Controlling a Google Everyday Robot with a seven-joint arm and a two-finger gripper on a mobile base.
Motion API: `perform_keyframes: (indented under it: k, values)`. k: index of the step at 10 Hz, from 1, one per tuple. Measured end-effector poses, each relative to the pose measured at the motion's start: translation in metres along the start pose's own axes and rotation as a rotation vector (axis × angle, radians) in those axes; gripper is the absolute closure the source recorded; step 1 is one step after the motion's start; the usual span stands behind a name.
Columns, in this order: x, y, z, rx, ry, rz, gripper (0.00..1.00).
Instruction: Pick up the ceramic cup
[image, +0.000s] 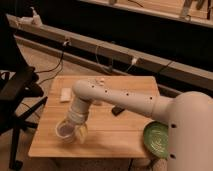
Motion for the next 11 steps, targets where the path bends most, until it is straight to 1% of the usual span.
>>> perform_keyframes:
  k: [3,4,5,6,7,8,9,11]
  values:
    - [0.014,0.011,0.001,0.01,-0.021,0.036,0.2]
    - [0.018,0.012,0.001,0.017,-0.029,0.046,0.23]
    - [0.024,0.014,0.004,0.029,-0.043,0.06,0.35]
    - [0.029,0.014,0.008,0.032,-0.051,0.072,0.46]
    - [0.03,0.013,0.011,0.028,-0.055,0.076,0.54]
    - [0.03,0.01,0.014,0.026,-0.055,0.074,0.64]
    - [0.031,0.007,0.014,0.035,-0.048,0.075,0.76]
    - [0.026,0.003,0.008,0.064,-0.029,0.071,0.95]
